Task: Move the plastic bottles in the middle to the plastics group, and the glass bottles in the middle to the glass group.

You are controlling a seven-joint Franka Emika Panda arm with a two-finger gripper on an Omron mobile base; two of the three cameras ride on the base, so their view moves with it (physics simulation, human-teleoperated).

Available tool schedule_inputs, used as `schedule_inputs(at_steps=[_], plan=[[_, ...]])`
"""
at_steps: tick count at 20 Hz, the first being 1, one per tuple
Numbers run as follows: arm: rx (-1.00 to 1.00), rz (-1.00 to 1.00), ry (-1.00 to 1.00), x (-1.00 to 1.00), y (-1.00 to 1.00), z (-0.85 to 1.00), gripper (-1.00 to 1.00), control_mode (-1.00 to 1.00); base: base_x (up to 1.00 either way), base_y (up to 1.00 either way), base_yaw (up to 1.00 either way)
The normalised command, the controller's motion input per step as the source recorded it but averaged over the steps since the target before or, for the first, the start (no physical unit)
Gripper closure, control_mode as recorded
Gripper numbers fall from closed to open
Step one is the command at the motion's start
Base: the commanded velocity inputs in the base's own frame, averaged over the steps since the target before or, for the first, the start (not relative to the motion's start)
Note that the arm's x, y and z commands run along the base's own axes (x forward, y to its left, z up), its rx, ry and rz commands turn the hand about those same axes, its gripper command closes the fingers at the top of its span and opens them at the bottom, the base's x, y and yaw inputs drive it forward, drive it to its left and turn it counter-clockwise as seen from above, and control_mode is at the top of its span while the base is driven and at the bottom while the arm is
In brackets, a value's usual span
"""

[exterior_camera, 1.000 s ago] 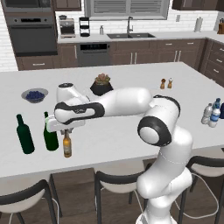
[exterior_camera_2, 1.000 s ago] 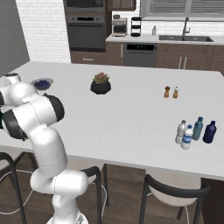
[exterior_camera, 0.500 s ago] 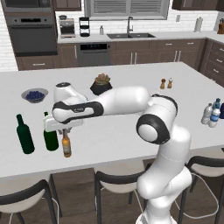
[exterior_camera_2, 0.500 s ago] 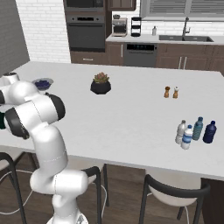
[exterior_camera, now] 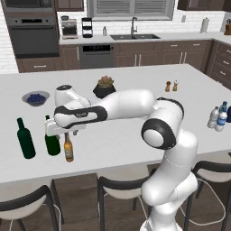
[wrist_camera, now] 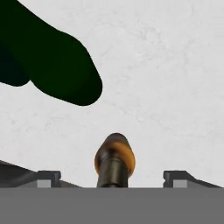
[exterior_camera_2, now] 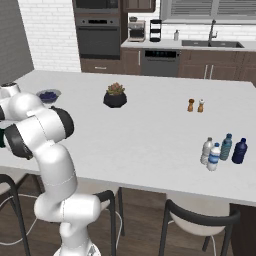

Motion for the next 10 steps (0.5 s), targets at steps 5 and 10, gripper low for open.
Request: schedule_inputs(at_steps=[5,10], plan=[[0.0,0.0,-0.12,-0.03,-0.07,0.1,-1.0,-1.0,0.0,0.0,0.0],[0.0,0.0,-0.13,-0.07,-0.24,0.3,-1.0,-1.0,0.0,0.0,0.0]])
